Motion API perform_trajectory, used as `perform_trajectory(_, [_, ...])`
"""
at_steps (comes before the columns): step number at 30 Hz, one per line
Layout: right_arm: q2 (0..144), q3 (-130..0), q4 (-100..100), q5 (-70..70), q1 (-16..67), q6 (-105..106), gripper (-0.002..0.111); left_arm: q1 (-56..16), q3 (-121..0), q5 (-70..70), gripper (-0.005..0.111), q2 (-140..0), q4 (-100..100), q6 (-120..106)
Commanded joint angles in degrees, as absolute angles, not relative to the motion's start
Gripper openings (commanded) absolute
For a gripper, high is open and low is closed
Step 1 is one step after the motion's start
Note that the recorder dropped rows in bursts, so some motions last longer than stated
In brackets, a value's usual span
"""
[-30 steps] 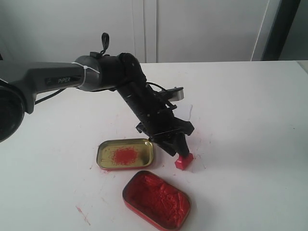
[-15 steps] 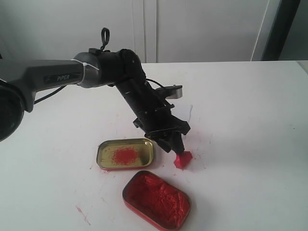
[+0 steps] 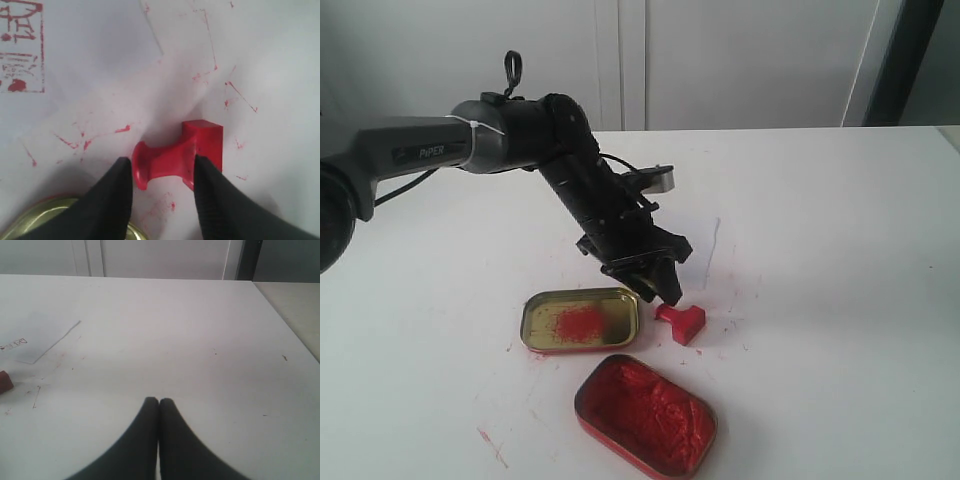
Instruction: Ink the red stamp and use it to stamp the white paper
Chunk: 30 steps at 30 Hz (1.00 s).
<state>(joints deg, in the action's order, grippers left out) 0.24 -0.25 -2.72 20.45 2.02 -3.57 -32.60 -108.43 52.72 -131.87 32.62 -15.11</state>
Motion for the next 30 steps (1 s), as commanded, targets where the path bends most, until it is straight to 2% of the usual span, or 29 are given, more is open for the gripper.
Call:
perform_trajectory(1, [0.0, 0.0, -2.9, 19.8, 2.2, -3.7, 0.0, -32.6, -108.7, 53.5, 0.046, -129.8, 32.9, -15.0])
perform_trajectory(7, [0.0, 0.0, -2.9, 19.8, 2.2, -3.7, 0.0, -32.6, -108.7, 52.9, 0.045, -127.8, 32.7, -15.0])
perform_trajectory(9, [0.0, 0.0, -2.9, 19.8, 2.2, -3.7, 0.0, -32.6, -108.7, 53.0, 0.042, -127.4, 32.6, -15.0])
perform_trajectory(16, [0.0, 0.0, -2.9, 19.8, 2.2, -3.7, 0.0, -32.6, -108.7, 53.1, 0.001, -127.3, 32.5, -15.0])
perform_trajectory(30, [0.0, 0.0, -2.9, 19.8, 2.2, -3.7, 0.0, -32.1, -108.7, 53.1, 0.0, -127.3, 32.5, -15.2])
